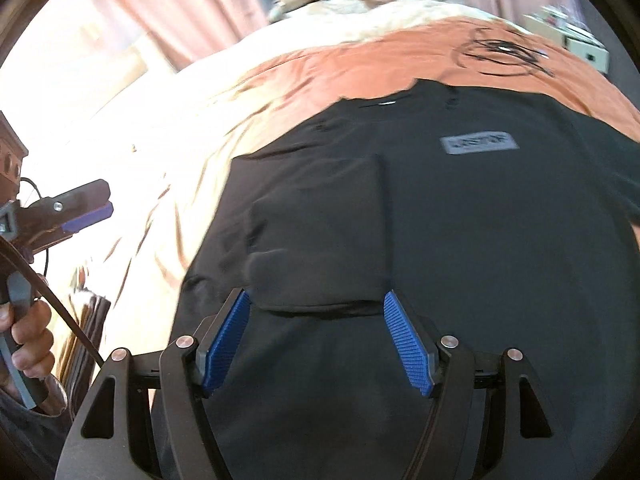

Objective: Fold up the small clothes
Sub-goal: 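Fold the held sleeve across the shirt body and open the left gripper, then grasp the shirt's other side edge with the right gripper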

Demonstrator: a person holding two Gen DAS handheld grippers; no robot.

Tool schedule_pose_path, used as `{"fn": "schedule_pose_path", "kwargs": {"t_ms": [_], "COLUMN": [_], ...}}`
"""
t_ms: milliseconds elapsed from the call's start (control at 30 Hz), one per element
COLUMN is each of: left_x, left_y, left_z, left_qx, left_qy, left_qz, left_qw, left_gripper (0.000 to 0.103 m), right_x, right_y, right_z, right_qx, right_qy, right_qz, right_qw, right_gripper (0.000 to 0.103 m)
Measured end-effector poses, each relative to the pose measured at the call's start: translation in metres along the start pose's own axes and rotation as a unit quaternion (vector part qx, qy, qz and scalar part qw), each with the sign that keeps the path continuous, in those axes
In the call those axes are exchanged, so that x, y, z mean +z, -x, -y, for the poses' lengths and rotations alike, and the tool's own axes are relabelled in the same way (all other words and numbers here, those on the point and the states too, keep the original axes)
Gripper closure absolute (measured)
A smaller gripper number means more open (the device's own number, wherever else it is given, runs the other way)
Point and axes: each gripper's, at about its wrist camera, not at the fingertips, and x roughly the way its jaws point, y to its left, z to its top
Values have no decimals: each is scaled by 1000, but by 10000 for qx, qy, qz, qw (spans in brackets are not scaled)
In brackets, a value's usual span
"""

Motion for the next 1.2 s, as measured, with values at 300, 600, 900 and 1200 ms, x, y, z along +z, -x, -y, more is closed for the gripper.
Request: {"fn": "schedule_pose_path", "kwargs": {"t_ms": [300, 600, 900, 1200], "left_x": [-33, -73, -88, -74], "left_y": [6, -3, -10, -33], "left_z": [-64, -119, -143, -126], "left_qx": [333, 562, 661, 642], "left_qy": [510, 1119, 1353, 1179], "left_qz": [-54, -249, -367, -469], "left_qw": [9981, 9918, 9879, 9898], "left_gripper": [26, 43, 44, 44], "right_x": [13, 25, 27, 46], "right_y": [-58, -127, -184, -133], "right_z": [-51, -95, -109, -68], "right_qx": [92, -132, -1047, -473], "right_qy": [666, 1193, 1510, 1102], "right_qz": [-428, -870, -1222, -925], "right_qw": [9968, 9890, 9754, 9885], "right_gripper": [35, 35, 74, 91]}}
